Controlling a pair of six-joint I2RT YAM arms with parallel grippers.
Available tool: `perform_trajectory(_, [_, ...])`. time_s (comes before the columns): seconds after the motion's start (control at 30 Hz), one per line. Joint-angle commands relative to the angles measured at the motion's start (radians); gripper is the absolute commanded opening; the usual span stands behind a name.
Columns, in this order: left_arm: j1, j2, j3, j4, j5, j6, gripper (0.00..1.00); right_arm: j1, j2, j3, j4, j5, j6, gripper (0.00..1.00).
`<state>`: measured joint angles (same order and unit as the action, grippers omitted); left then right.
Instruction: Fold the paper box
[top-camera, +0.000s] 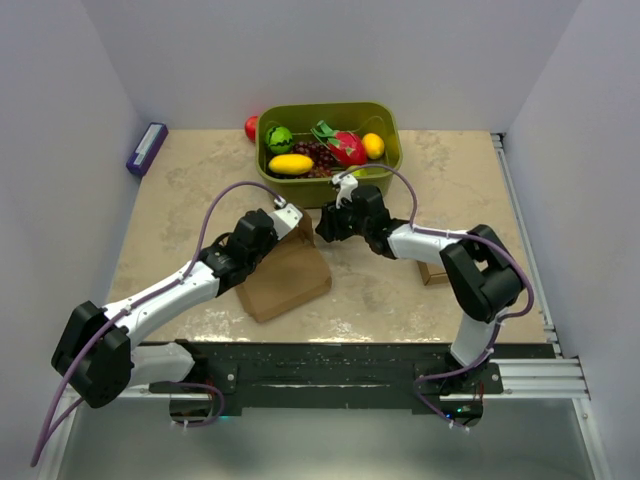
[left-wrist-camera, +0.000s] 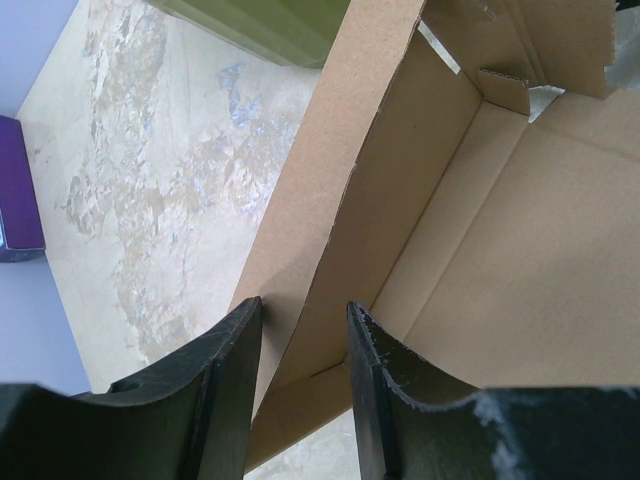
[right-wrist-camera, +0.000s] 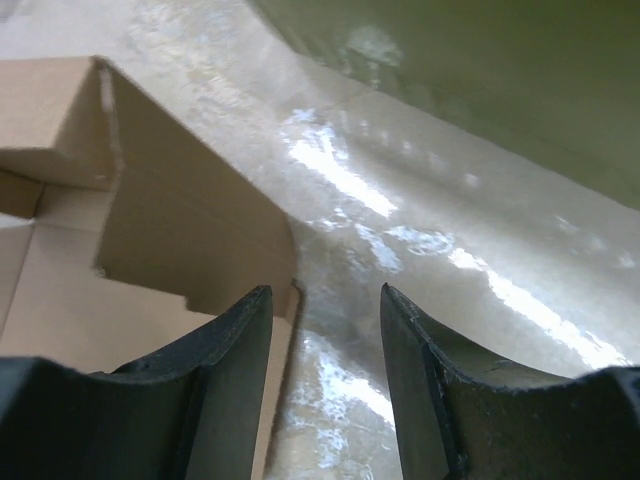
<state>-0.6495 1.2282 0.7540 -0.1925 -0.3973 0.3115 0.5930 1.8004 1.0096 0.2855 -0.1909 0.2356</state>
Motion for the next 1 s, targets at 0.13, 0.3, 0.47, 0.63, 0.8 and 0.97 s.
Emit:
perform_trajectory(0.13, [-0.018, 0.034, -0.038, -0.087, 0.121, -0.022, 0.42, 0.002, 0.016, -0.005, 0.148, -0.177, -0.055, 0.49])
perform_trajectory(0.3, [-0.019, 0.034, -0.036, -0.091, 0.124, -0.023, 0.42, 0.002, 0.05, 0.014, 0.168, -0.226, -0.059, 0.49])
perform_trajectory(0.47, [-0.018, 0.036, -0.036, -0.09, 0.129, -0.022, 0.42, 0.002, 0.066, 0.032, 0.179, -0.286, -0.068, 0.48])
perform_trajectory(0.63, [-0.019, 0.037, -0.035, -0.093, 0.127, -0.02, 0.41, 0.007, 0.059, 0.017, 0.201, -0.328, -0.079, 0.49])
perform_trajectory(0.8, [-0.018, 0.04, -0.033, -0.091, 0.129, -0.02, 0.41, 0.005, 0.068, 0.015, 0.219, -0.351, -0.081, 0.49])
perform_trajectory(0.97, [-0.018, 0.042, -0.033, -0.093, 0.132, -0.02, 0.41, 0.007, 0.073, 0.021, 0.244, -0.357, -0.074, 0.5])
